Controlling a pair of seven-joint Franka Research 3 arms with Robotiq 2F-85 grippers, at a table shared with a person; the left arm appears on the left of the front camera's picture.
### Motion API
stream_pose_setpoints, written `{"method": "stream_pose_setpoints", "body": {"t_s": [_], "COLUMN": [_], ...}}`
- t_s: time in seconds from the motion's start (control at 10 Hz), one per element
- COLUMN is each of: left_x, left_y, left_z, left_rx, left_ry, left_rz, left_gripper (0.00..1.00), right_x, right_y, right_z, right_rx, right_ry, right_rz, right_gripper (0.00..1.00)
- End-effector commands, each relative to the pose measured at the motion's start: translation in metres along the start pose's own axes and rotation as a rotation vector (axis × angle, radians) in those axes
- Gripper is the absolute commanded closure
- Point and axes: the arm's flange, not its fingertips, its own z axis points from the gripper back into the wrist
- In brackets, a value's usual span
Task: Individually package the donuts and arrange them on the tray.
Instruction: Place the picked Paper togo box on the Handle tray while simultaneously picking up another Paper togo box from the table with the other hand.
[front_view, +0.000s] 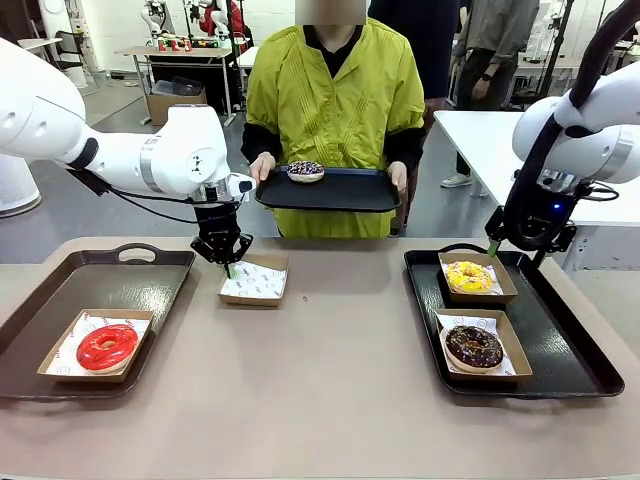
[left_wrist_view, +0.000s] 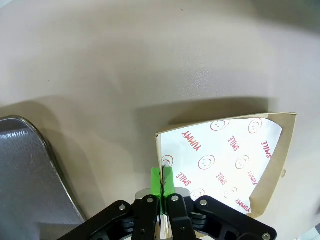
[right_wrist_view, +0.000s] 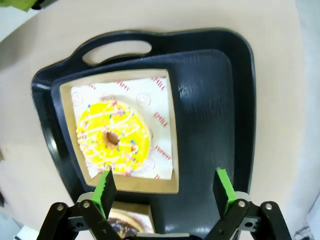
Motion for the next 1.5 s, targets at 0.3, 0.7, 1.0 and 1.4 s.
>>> {"method": "stream_pose_setpoints", "body": {"t_s": [0.3, 0.7, 1.0, 1.4], "left_x": [-0.012, -0.001, 0.017, 0.034], "left_y": [-0.011, -0.049, -0.084, -0.112], "left_z": [0.091, 0.151, 0.156, 0.133], "left_rx": [-0.051, 0.015, 0.096, 0.175], "left_ry": [-0.013, -0.037, -0.043, -0.051], "left_rz": [-0.008, -0.001, -0.029, -0.045], "left_gripper": [1.00, 1.00, 1.00, 1.00], "right_x": [-0.144, -0.201, -0.196, -0.162], "right_y": [-0.050, -0.134, -0.191, -0.233], "right_z": [0.077, 0.088, 0.060, 0.037], "right_rx": [0.547, 0.935, 1.089, 1.171], "right_ry": [-0.120, -0.314, -0.335, -0.180], "right_rz": [0.128, 0.106, -0.008, -0.074], "right_gripper": [0.00, 0.00, 0.00, 0.00]}}
